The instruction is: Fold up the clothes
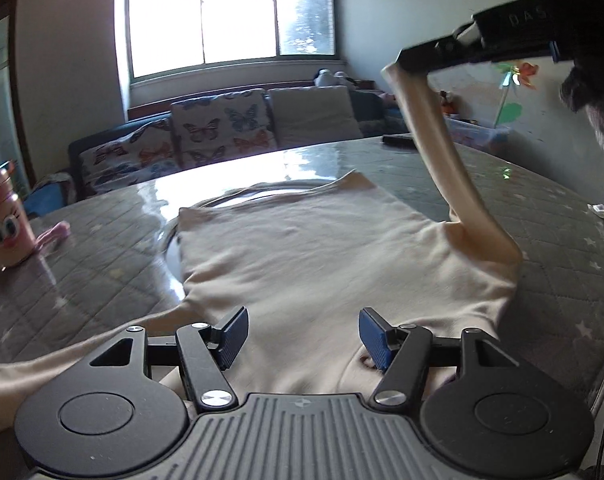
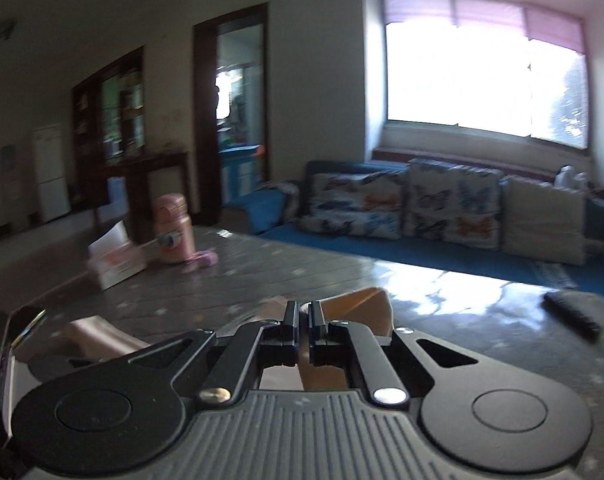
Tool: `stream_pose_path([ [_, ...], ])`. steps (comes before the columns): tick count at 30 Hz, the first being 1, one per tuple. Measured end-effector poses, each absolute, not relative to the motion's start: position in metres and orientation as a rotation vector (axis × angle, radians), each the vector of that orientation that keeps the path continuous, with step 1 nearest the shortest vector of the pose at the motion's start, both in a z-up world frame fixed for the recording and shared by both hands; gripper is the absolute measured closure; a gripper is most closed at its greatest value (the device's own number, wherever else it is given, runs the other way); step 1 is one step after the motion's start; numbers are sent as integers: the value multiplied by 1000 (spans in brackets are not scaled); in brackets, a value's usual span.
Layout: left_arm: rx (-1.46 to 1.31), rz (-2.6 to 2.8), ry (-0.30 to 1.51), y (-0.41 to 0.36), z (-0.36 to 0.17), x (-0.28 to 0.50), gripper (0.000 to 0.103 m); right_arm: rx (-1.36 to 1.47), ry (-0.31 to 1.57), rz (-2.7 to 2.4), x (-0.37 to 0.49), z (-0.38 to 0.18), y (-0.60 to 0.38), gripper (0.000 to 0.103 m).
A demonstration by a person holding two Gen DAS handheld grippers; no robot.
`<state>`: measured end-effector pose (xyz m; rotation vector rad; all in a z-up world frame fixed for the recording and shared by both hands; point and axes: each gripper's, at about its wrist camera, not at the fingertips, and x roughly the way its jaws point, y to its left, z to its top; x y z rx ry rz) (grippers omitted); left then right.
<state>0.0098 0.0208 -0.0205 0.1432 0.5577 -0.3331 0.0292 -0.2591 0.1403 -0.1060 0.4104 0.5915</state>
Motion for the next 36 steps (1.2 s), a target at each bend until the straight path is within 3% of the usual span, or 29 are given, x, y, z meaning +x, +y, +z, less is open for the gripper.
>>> stream_pose_path([
  [7,117,-301,584,34,-29,8,38,-144,545,773,17,108,-212,89],
  [18,109,-332,586,25,-24,18,44,-200,717,605,13,63,-285,83],
  [23,124,-351,630,16,-33,25,58,-137,776,536,10,40,-322,82],
  [28,120,-358,647,12,-36,27,92,-116,803,541,9,25,-328,81],
  [36,93,-343,554,18,-8,23,96,-91,728,539,18,45,-329,79],
])
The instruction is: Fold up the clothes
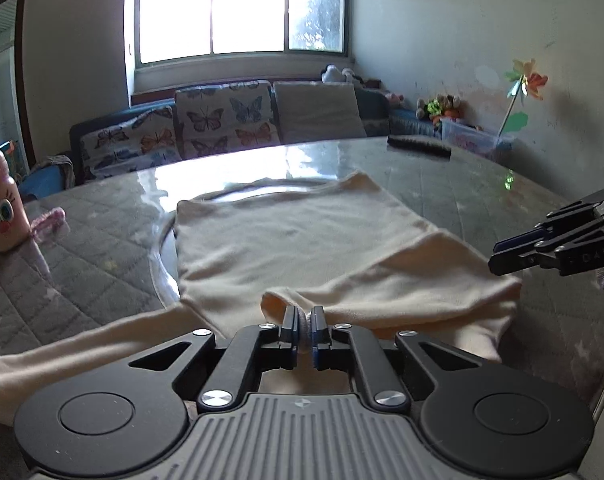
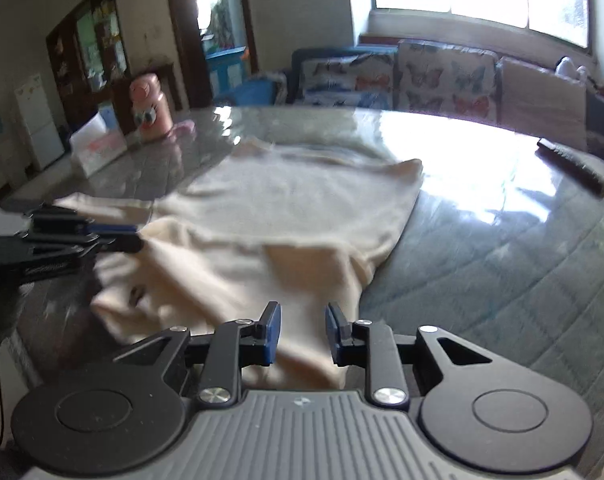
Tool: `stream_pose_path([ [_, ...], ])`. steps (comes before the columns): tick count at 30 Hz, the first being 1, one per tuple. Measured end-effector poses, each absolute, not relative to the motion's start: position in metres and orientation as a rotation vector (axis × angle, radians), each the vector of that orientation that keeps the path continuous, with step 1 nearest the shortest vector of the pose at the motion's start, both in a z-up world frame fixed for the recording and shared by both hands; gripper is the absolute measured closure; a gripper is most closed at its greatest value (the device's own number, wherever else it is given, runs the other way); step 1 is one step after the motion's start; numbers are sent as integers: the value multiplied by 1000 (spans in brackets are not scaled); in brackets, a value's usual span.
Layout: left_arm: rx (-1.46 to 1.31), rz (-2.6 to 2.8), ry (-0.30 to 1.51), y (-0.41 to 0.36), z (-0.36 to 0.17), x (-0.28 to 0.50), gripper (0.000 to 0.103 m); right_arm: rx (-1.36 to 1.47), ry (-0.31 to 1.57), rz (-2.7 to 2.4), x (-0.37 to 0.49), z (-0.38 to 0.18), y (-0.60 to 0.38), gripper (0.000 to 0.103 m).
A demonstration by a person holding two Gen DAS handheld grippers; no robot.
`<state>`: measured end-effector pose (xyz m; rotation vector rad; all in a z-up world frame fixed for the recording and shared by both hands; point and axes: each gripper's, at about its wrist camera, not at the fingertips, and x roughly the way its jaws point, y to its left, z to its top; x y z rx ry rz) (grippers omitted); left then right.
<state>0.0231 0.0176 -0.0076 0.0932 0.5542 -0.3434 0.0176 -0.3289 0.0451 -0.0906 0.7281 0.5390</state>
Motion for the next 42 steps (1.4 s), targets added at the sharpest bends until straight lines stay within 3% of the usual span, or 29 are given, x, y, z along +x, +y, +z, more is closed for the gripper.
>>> stream_pose_path([
  [6,95,-342,498,19,7,21,96,-2,709,485,45,42,-334,80],
  [19,116,-302,605,28,-20,27,94,-26,726,507,68,19,-309,80],
  [42,140,-314,627,15,-27,28,92,-156,719,585,37,17,-289,78],
])
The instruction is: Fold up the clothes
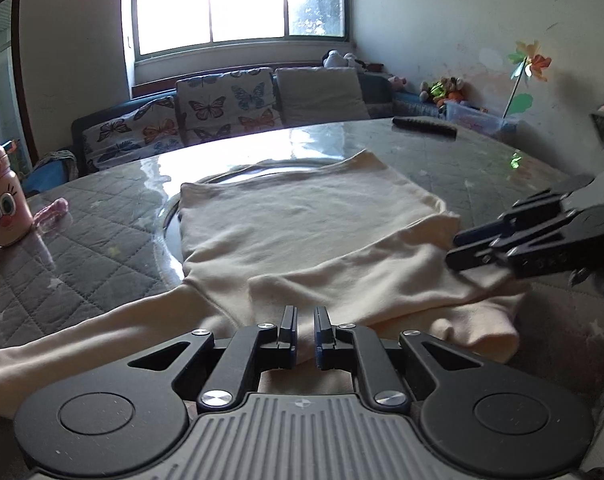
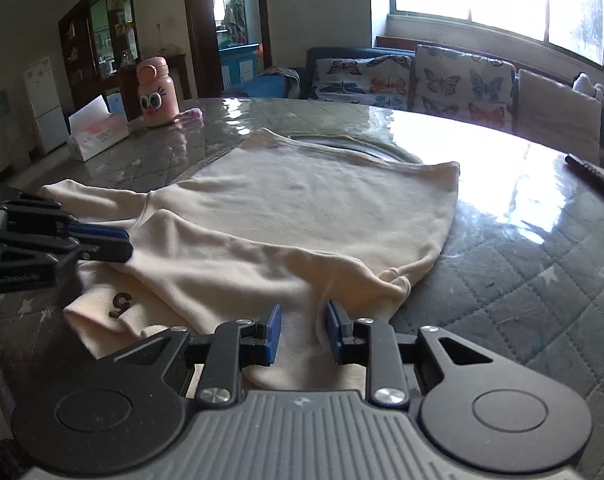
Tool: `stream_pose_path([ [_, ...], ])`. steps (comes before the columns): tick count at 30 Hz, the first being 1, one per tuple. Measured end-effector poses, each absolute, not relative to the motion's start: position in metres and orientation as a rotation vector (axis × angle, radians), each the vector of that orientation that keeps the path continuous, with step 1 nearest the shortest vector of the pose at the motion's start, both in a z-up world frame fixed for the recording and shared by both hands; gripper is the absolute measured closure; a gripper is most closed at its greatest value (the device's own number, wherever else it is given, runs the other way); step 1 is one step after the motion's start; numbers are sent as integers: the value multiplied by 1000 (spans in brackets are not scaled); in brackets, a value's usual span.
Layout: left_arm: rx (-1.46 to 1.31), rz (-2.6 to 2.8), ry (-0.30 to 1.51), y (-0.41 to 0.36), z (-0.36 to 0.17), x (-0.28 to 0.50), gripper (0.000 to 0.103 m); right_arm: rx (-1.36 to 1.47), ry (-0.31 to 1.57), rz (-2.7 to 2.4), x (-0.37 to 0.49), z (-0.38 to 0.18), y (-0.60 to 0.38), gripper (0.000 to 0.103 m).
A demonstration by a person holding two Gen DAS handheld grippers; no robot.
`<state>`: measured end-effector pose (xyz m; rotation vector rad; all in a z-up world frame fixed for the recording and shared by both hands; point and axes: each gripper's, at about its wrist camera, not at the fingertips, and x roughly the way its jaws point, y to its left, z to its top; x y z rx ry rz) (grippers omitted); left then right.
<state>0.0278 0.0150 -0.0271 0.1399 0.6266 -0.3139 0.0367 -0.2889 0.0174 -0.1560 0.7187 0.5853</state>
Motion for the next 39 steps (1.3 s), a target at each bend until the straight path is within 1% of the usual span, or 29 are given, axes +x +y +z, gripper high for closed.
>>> stream_pose_path([
  [2,122,-301,637,19,-28,28,85,-147,702,596,34,23,-289,78],
  [3,119,-291,638,21,-29,28,74,-143,697,603,33,25,-288,78],
  [4,118,-284,635,22,-29,27,70,-151,701,611,32,25,-286,78],
  [6,112,-285,637,24,-29,26,71,-165,709,628,29,25,-281,78],
  [8,113,-296,640,24,-31,26,72,-175,721,639,25,23,-279,78],
  [10,118,-302,642,24,-32,27,90,-196,737,651,17,21,-280,78],
  [11,118,-303,640,24,-32,27,90,-203,740,654,14,20,-281,78],
  [13,114,-306,629,26,-30,26,97,-216,740,655,5,23,-288,78],
  [17,116,-289,601,27,-23,26,98,-228,724,621,-7,32,-305,78],
  [21,113,-285,580,29,-16,23,97,-246,714,572,-14,33,-317,78],
  [28,115,-322,631,23,-26,22,95,-231,728,512,-15,22,-336,79],
  [30,112,-331,645,21,-30,24,95,-213,728,512,-14,18,-337,82],
  [31,114,-335,647,20,-32,24,96,-212,725,513,-14,18,-337,91],
  [32,118,-334,644,19,-32,24,98,-210,723,513,-14,17,-336,97],
  [33,121,-326,634,19,-31,23,103,-212,718,503,-15,18,-336,99],
  [39,117,-295,587,29,-21,18,103,-211,715,472,-20,19,-339,100],
])
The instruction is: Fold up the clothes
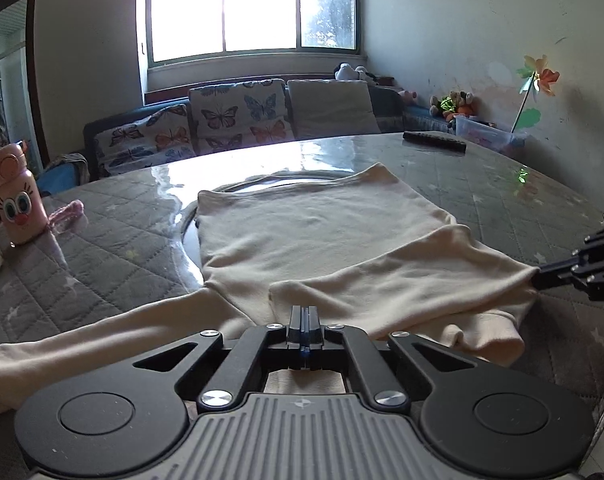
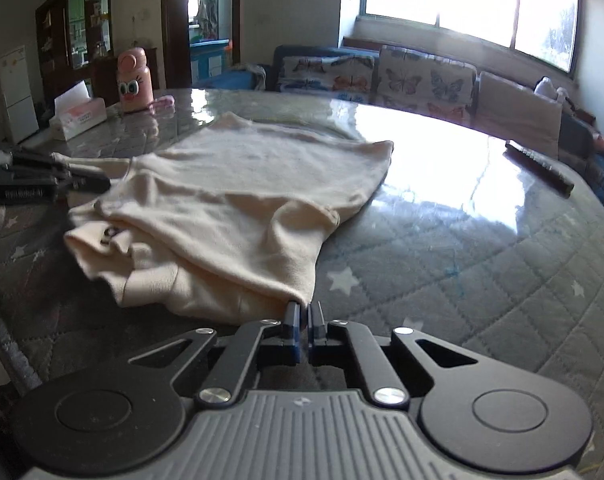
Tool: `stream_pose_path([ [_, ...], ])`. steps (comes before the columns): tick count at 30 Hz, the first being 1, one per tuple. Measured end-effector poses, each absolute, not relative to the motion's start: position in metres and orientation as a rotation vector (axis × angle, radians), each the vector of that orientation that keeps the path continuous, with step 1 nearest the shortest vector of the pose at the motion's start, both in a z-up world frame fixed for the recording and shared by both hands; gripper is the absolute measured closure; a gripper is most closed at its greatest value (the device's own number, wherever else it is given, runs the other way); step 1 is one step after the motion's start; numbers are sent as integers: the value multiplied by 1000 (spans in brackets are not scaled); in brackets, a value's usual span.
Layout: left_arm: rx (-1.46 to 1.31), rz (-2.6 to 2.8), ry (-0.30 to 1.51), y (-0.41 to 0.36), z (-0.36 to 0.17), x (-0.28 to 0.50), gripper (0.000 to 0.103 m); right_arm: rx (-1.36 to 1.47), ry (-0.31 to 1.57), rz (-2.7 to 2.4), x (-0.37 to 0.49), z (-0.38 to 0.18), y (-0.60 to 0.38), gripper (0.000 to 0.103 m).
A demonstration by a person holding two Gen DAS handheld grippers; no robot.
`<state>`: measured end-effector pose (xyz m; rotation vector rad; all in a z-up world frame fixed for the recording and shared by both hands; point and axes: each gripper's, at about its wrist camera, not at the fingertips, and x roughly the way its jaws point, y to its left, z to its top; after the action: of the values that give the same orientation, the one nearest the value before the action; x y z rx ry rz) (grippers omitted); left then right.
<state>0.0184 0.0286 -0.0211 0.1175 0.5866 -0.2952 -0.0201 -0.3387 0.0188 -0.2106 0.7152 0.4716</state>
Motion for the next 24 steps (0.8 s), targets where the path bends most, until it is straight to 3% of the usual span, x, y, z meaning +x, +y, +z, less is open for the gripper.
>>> stream_pose_path([
  [11,117,-333,589,18,-16,24,101,-195,668,541,-6,49,-330,94],
  [24,113,-356,656,18,-34,37,98,-140,686,508,53,23,-309,93],
])
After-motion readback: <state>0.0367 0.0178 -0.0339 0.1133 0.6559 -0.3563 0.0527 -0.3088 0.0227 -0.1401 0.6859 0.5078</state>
